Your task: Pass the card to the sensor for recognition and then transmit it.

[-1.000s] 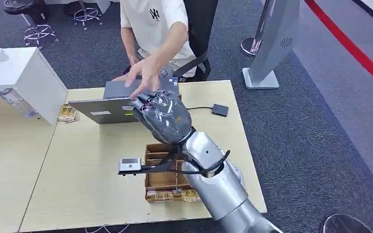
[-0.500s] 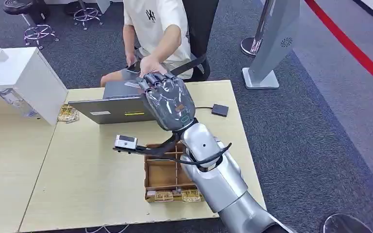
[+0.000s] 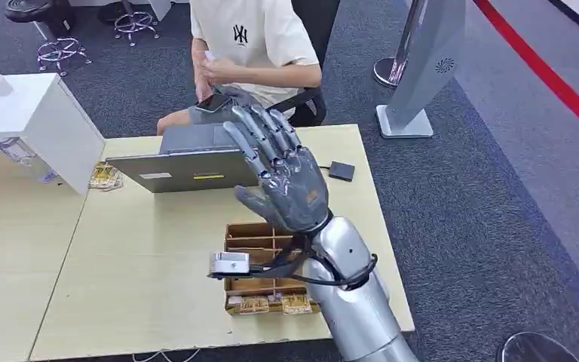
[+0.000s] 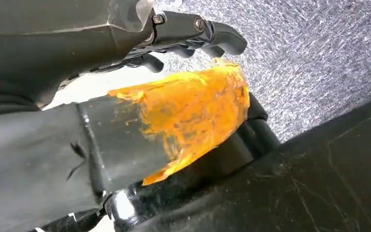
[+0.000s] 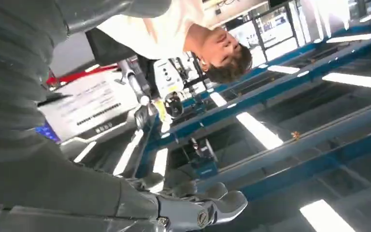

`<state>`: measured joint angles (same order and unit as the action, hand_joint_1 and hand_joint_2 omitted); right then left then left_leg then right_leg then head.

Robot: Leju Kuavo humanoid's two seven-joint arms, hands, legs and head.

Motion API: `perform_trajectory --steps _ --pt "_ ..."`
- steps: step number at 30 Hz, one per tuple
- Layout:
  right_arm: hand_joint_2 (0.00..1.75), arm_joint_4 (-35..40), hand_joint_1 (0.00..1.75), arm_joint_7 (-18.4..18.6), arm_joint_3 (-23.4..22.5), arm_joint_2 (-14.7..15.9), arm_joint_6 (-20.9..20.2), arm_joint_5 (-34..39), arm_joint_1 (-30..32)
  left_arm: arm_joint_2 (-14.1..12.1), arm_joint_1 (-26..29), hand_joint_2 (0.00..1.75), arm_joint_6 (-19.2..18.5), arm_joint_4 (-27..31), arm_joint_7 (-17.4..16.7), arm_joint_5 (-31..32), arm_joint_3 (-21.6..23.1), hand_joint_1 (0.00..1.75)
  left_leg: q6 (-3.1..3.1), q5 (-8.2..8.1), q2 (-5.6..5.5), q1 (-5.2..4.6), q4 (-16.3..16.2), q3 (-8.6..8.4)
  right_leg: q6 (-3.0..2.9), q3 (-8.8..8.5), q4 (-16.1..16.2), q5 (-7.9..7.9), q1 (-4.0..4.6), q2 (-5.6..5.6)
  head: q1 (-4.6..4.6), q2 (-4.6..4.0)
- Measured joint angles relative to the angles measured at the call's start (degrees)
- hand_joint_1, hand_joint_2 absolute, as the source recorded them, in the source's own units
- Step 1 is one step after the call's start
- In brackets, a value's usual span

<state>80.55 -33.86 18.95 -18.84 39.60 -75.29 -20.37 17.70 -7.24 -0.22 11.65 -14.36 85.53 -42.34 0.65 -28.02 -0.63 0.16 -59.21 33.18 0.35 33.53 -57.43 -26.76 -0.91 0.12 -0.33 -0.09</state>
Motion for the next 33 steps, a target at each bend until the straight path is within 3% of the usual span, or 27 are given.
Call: perform_trajectory --steps 3,10,14,16,17,18,22,33 --pt "1.75 2.97 0.0 -1.83 -1.35 0.11 0.02 1.5 1.45 -0.04 -0.02 0.0 0.28 0.0 0.0 -0.09 0.0 0.0 0.0 0.0 0.04 -0.01 0.0 -0.01 -0.01 0.0 0.0 0.02 -0.01 0.04 0.0 0.0" --pt "1.75 5.99 0.0 -2.36 -2.58 0.5 0.0 1.86 2.89 -0.07 -0.05 0.0 0.31 0.0 0.0 -0.09 0.0 0.0 0.0 0.01 0.04 -0.01 -0.01 -0.03 -0.02 0.0 0.0 0.03 0.0 0.06 -0.02 0.0" --pt "1.75 7.78 0.0 -4.98 -3.17 0.74 0.02 4.63 4.56 -0.09 -0.06 0.0 1.07 0.0 0.0 -0.74 -0.02 0.0 0.0 0.0 0.02 -0.01 0.0 -0.02 -0.02 -0.01 0.01 0.01 0.01 0.03 0.0 0.0" --pt "1.75 9.41 0.16 -5.81 -3.21 1.26 0.02 4.89 7.32 -0.2 -0.07 0.0 1.59 0.0 0.0 -1.14 -0.11 0.0 0.0 -0.01 0.02 -0.01 0.0 -0.01 -0.01 0.0 0.01 0.0 0.01 0.02 0.0 0.0" --pt "1.75 10.43 0.63 -5.83 -3.21 1.66 0.04 4.98 9.33 -0.26 -0.13 0.0 1.73 0.0 0.0 -1.22 -0.2 0.0 -0.01 -0.05 0.01 -0.01 0.0 0.01 0.01 0.0 0.01 -0.02 0.01 0.02 0.02 0.0" --pt "1.75 11.31 1.57 -5.92 -3.19 2.01 0.04 5.3 10.81 -0.33 -0.19 0.0 1.99 0.0 0.0 -1.35 -0.39 0.0 -0.03 -0.08 0.01 -0.01 0.0 0.01 0.0 0.0 0.01 -0.04 0.0 0.03 0.0 0.0" --pt "1.75 13.16 1.75 -5.92 -3.19 2.67 0.04 5.79 14.18 -0.55 -0.44 0.0 2.32 0.0 0.07 -1.57 -0.68 0.0 -0.03 -0.1 0.04 -0.01 0.0 0.0 -0.01 0.01 0.01 -0.06 0.0 0.05 0.0 0.0" --pt "1.75 14.01 1.68 -5.92 -3.52 3.28 0.04 3.25 20.22 -1.07 -1.03 0.0 2.27 0.0 0.07 -1.55 -1.05 0.0 -0.05 -0.1 0.06 -0.01 0.0 -0.04 -0.02 -0.01 0.01 -0.06 0.01 0.08 0.0 0.0"
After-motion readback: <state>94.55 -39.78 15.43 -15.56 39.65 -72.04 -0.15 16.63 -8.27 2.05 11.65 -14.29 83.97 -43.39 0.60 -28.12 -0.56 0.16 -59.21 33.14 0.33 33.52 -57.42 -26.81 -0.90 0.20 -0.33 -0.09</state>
